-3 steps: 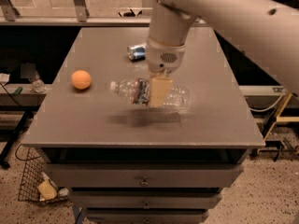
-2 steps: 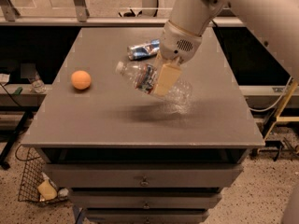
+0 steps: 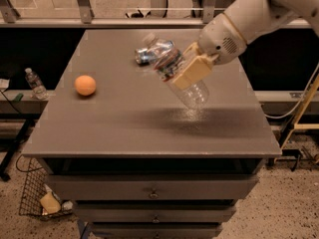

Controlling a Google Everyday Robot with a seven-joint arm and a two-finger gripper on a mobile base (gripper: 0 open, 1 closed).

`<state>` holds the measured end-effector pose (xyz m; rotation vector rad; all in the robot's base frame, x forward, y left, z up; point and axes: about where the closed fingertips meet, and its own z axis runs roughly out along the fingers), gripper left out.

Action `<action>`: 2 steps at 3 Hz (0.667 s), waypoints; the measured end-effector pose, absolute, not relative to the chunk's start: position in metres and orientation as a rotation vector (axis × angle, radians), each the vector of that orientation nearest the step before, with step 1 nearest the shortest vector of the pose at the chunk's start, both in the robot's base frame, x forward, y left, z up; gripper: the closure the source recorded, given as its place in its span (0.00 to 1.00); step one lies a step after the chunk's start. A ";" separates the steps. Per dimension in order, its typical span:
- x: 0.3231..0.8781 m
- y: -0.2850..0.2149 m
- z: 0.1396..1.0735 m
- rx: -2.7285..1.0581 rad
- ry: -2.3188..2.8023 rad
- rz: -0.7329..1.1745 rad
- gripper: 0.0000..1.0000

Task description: Place water bottle upright

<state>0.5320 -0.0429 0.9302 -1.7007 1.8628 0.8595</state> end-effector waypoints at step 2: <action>0.531 -0.062 0.935 -1.365 1.699 1.008 1.00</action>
Offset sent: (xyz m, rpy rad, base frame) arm 0.0012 -0.0404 0.0058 0.5170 -0.0564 -0.2469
